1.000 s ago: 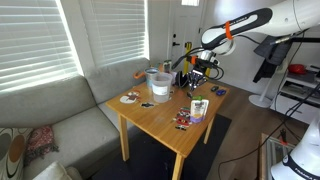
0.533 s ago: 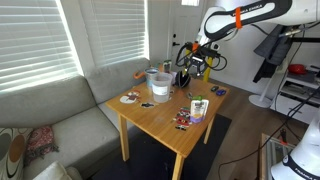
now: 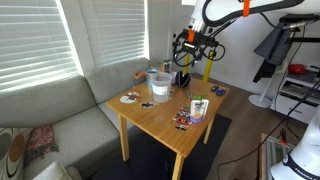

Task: Remove the spoon from the transparent cup and put the silver cup inside the transparent cup, then put the spoon in the silver cup

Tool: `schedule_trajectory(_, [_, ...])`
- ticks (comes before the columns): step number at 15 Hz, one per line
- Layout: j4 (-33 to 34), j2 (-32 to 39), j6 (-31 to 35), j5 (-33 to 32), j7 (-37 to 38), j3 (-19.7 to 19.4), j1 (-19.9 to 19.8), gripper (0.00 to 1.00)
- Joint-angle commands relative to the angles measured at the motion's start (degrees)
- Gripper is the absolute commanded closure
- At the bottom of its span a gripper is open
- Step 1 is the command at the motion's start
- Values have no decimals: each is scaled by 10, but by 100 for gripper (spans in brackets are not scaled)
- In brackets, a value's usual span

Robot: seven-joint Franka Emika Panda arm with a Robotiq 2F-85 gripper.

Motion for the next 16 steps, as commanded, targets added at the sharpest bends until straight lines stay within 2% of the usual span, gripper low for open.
schedule_trajectory(1, [1, 1, -2, 0, -1, 0, -4, 0])
schedule_trajectory(4, [0, 1, -2, 0, -1, -1, -5, 0])
schedule_trajectory(6, [35, 43, -3, -13, -10, -4, -8, 0])
schedule_trajectory(11, [121, 131, 12, -8, -121, -10, -4, 0])
schedule_trajectory(16, [190, 192, 11, 36, -219, -4, -1, 0])
